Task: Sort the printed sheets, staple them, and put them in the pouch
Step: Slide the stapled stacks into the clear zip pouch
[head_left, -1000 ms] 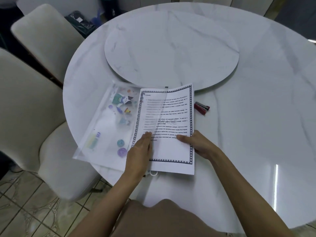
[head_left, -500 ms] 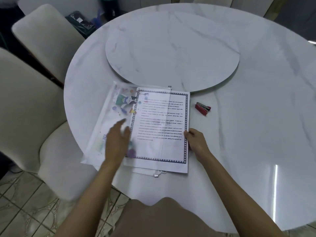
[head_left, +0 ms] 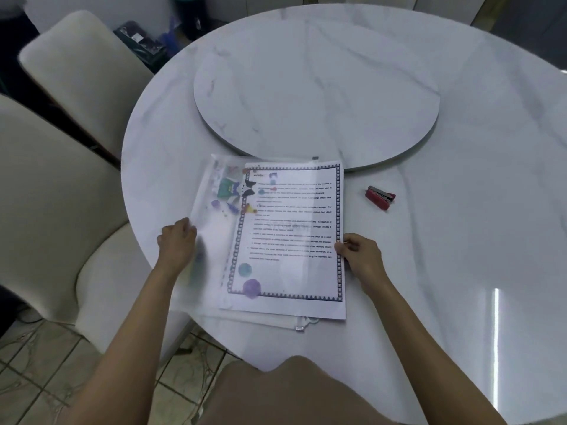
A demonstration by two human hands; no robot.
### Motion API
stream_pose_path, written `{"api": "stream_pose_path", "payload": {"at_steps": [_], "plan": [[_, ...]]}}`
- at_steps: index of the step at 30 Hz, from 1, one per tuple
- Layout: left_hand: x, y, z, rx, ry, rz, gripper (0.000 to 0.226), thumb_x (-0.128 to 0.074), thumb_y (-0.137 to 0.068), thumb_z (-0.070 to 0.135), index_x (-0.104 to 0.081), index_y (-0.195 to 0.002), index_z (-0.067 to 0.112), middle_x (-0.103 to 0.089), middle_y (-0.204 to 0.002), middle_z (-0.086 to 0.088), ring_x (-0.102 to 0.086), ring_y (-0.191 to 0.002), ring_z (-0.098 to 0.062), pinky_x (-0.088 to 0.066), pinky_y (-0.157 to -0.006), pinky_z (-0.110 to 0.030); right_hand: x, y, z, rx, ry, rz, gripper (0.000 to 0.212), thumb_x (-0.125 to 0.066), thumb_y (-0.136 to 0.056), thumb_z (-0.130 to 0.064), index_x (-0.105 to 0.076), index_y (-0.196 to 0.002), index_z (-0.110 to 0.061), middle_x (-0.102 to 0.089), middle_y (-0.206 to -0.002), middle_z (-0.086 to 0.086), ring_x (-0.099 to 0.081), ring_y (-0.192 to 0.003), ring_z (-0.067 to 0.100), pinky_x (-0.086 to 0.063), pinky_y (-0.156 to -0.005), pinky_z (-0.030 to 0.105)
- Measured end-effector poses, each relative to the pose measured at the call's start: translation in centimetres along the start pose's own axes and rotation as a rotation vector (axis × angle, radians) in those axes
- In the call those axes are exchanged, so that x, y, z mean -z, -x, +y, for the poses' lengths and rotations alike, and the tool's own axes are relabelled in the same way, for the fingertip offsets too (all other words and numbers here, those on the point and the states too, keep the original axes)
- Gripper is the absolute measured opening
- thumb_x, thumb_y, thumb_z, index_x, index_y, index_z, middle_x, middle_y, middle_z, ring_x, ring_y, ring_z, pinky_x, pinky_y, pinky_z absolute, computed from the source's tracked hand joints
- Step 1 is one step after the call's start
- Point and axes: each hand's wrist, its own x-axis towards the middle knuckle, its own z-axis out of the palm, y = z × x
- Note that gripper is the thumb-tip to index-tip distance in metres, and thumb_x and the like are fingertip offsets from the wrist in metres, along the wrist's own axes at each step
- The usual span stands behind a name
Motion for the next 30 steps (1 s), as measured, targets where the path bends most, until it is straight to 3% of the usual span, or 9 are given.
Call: {"api": "stream_pose_path", "payload": {"at_steps": [3, 5, 11, 19, 23, 25, 27, 28, 30], "plan": [[-0.1, -0.4, -1.0, -0.054, 0.072, -0.032, 0.037, -0.033, -0.098, 0.013, -0.046, -0.130, 0.001, -0.046, -0.132, -0.025, -0.041, -0.122, -0.039, -0.032, -0.106, -0.046, -1.2, 0.7, -0.9, 0.017, -0.052, -0.057, 0.010, -0.060, -0.087, -0.008, -0.065, -0.082, -0.015, -0.068, -0.079, 0.004, -0.064, -0.068, 0.014, -0.052, -0.060, 0.019], [-0.2, -0.3, -1.2, -0.072, 0.128, -0.050, 0.039, -0.035, -0.098, 0.011, -0.044, -0.134, 0.003, -0.045, -0.138, -0.020, -0.041, -0.127, -0.034, -0.031, -0.108, -0.041, -1.9, 1.1, -1.4, 0.023, -0.106, -0.100, 0.013, -0.060, -0.087, -0.005, -0.066, -0.082, -0.015, -0.069, -0.077, 0.002, -0.064, -0.065, 0.012, -0.051, -0.055, 0.015], [-0.1, 0.1, -1.6, -0.064, 0.332, -0.069, 0.039, -0.039, -0.098, 0.014, -0.043, -0.135, 0.007, -0.049, -0.135, -0.008, -0.046, -0.122, -0.024, -0.036, -0.098, -0.031, -2.7, 1.9, -2.7, 0.018, -0.236, -0.249, 0.013, -0.061, -0.086, -0.008, -0.068, -0.097, -0.011, -0.073, -0.084, -0.003, -0.069, -0.070, 0.008, -0.054, -0.058, 0.019], [-1.1, 0.6, -2.3, -0.013, 0.561, -0.077, 0.036, -0.048, -0.095, 0.015, -0.042, -0.130, 0.013, -0.053, -0.117, -0.004, -0.056, -0.088, -0.009, -0.046, -0.071, -0.022, -3.3, 1.4, -3.2, -0.119, -0.197, -0.317, 0.014, -0.064, -0.085, -0.012, -0.067, -0.098, -0.010, -0.073, -0.092, 0.005, -0.070, -0.076, 0.015, -0.055, -0.061, 0.023], [-1.5, 0.1, -1.7, 0.029, 0.536, -0.001, 0.035, -0.052, -0.092, 0.013, -0.049, -0.127, 0.014, -0.059, -0.120, -0.012, -0.058, -0.099, -0.023, -0.049, -0.089, -0.039, -3.0, 1.6, -3.0, -0.108, -0.150, -0.270, 0.017, -0.066, -0.084, -0.015, -0.069, -0.100, -0.011, -0.073, -0.094, 0.004, -0.070, -0.084, 0.018, -0.057, -0.068, 0.025], [-1.9, 0.4, -1.1, 0.019, 0.499, 0.046, 0.035, -0.052, -0.092, 0.012, -0.050, -0.126, 0.014, -0.059, -0.117, -0.010, -0.056, -0.096, -0.021, -0.050, -0.084, -0.032, -2.7, 1.7, -2.7, -0.081, -0.062, -0.178, 0.017, -0.068, -0.082, -0.018, -0.070, -0.098, -0.012, -0.073, -0.093, 0.003, -0.069, -0.085, 0.019, -0.056, -0.073, 0.027], [-2.3, 1.0, -0.5, -0.005, 0.453, 0.076, 0.034, -0.049, -0.092, 0.011, -0.050, -0.127, 0.014, -0.058, -0.113, -0.004, -0.055, -0.091, -0.018, -0.047, -0.068, -0.019, -2.2, 2.0, -2.0, -0.049, 0.065, -0.086, 0.012, -0.066, -0.084, -0.014, -0.070, -0.095, -0.014, -0.070, -0.088, 0.000, -0.065, -0.079, 0.014, -0.051, -0.068, 0.019], [-2.4, 1.3, -0.2, -0.036, 0.424, 0.090, 0.035, -0.048, -0.093, 0.011, -0.049, -0.128, 0.013, -0.056, -0.113, -0.003, -0.055, -0.093, -0.018, -0.046, -0.069, -0.018, -1.8, 2.2, -1.7, -0.036, 0.113, -0.064, 0.013, -0.062, -0.085, -0.009, -0.069, -0.093, -0.016, -0.068, -0.084, -0.002, -0.062, -0.073, 0.012, -0.048, -0.063, 0.013], [-3.0, 1.6, -0.3, -0.153, 0.306, 0.113, 0.040, -0.048, -0.092, 0.008, -0.045, -0.132, 0.009, -0.052, -0.123, -0.008, -0.050, -0.109, -0.023, -0.041, -0.090, -0.025, -1.2, 2.9, -1.0, -0.033, 0.152, -0.053, 0.019, -0.059, -0.085, -0.003, -0.068, -0.093, -0.018, -0.066, -0.079, -0.004, -0.060, -0.068, 0.008, -0.046, -0.056, 0.007]]}}
